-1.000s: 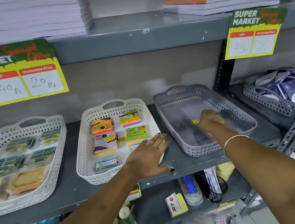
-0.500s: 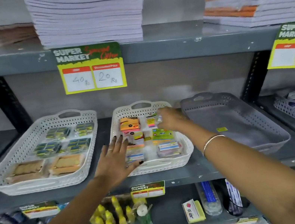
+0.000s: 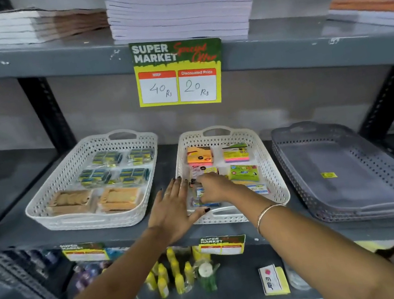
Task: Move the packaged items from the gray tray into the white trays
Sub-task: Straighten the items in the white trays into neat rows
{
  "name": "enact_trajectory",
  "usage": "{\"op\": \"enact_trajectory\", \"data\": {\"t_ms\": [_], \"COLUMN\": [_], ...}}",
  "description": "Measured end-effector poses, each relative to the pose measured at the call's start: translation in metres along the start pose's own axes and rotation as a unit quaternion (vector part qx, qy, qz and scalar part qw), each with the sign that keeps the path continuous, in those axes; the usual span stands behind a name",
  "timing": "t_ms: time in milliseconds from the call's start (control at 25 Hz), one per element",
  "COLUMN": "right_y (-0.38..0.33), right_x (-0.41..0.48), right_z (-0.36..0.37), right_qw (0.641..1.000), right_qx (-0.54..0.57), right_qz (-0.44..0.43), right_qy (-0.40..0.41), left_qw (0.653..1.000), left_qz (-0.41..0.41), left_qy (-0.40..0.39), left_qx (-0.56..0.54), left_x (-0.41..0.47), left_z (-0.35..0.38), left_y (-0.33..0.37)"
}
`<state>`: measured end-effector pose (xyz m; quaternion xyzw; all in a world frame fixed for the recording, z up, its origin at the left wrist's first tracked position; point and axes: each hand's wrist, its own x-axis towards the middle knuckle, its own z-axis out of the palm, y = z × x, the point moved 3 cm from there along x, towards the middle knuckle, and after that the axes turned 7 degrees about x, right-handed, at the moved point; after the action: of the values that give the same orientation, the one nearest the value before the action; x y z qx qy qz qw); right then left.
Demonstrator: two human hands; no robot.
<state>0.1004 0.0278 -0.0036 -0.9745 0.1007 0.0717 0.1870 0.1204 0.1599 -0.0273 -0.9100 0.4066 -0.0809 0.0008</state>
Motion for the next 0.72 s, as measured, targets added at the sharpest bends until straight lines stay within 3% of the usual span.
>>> {"op": "enact_trajectory", "data": {"t_ms": [320, 600, 720], "right_y": [0.006, 0.064, 0.083], "right_x": [-0.003, -0.024, -0.038], "right_z": [-0.001, -0.044, -0.046], "right_qw": [0.997, 0.988, 0.992], "right_qx": [0.075, 0.116, 0.094], "right_qz": [-0.017, 0.074, 0.089], "right_qy": [-0.006, 0.069, 0.008], "left_qw": [1.000, 0.999, 0.994], "left_qz": [0.009, 0.050, 0.085], "left_qy": [-0.006, 0.000, -0.017], "left_qx": [0.011, -0.020, -0.069], "left_x": [0.001, 0.011, 0.035], "left_z": [-0.002, -0.017, -0.029], "left_y": [0.000, 0.002, 0.014]}}
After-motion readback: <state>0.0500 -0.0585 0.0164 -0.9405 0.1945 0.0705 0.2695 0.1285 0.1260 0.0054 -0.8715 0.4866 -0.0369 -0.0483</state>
